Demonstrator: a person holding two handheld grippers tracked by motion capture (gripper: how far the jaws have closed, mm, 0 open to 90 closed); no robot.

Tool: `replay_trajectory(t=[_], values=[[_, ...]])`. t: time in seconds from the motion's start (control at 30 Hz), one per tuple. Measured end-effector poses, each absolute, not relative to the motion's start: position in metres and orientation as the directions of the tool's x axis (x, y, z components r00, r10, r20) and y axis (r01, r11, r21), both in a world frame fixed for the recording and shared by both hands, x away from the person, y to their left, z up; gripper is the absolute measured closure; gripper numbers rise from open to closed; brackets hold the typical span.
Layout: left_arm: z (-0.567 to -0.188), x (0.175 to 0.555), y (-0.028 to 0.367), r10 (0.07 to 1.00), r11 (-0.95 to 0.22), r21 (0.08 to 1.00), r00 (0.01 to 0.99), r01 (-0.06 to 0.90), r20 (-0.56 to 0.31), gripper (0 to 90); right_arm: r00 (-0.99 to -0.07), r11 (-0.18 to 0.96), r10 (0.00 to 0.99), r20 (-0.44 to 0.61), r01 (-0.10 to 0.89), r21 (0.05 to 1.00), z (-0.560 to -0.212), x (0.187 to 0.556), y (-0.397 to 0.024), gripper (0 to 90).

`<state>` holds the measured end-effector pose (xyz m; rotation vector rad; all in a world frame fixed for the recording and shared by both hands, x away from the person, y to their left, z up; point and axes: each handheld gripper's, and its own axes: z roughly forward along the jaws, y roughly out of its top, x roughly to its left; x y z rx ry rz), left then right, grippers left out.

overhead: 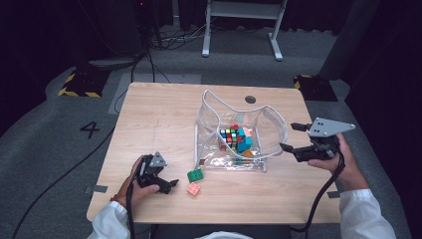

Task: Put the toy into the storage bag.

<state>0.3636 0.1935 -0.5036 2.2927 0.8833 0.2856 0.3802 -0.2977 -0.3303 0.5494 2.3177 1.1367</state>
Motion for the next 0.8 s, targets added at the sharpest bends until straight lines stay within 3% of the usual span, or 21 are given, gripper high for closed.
replay_trajectory(t=[0.43, 0.8], values=[[-0.504, 0.364, 0.193, 0.661, -0.557, 0.647, 0.750, 0.521, -0.035, 0.1, -0.764, 0.524, 0.611, -0.207, 0.195, 0.829, -0.367, 0.359, -0.329, 23.5], [-0.504, 0.364, 0.193, 0.663, -0.556, 0.649, 0.748, 0.520, -0.031, 0.1, -0.754, 0.529, 0.639, -0.153, 0.286, 0.799, -0.426, 0.356, -0.340, 23.6]])
